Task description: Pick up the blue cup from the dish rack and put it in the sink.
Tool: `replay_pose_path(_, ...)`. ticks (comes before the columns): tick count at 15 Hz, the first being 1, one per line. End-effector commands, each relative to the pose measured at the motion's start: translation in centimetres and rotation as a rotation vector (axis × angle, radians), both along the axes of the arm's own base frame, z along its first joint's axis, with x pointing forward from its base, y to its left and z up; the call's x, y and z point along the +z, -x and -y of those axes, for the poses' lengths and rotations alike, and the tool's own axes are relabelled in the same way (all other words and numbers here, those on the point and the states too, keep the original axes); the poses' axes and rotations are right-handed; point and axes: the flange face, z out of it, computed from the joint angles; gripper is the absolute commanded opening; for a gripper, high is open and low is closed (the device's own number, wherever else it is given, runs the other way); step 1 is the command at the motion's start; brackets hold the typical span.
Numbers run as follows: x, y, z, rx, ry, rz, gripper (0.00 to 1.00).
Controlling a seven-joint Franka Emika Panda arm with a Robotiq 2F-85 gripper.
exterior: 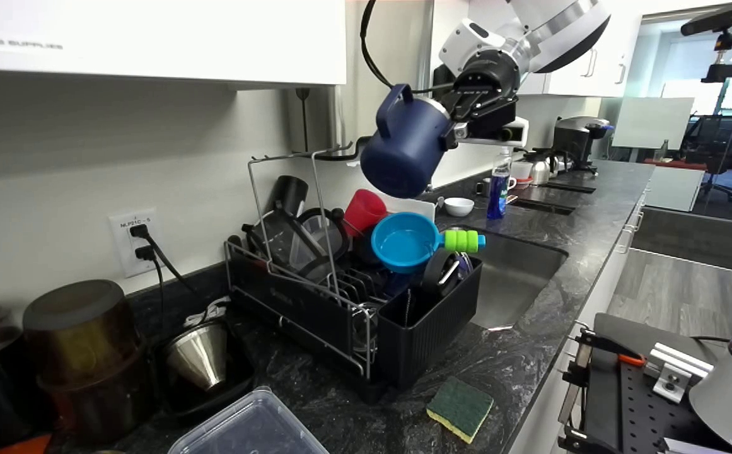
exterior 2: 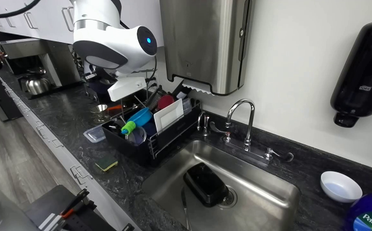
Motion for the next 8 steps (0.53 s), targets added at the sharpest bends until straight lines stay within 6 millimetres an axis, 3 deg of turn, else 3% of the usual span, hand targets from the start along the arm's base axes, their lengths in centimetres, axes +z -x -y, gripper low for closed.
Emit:
replay_pose_path(1,1.2,1.8,2.0,0.044,0.037,-0.037,0.02)
replay_pose_path(8,4.4,3.4,9.1,0.022,0.176,-0.015,0.02)
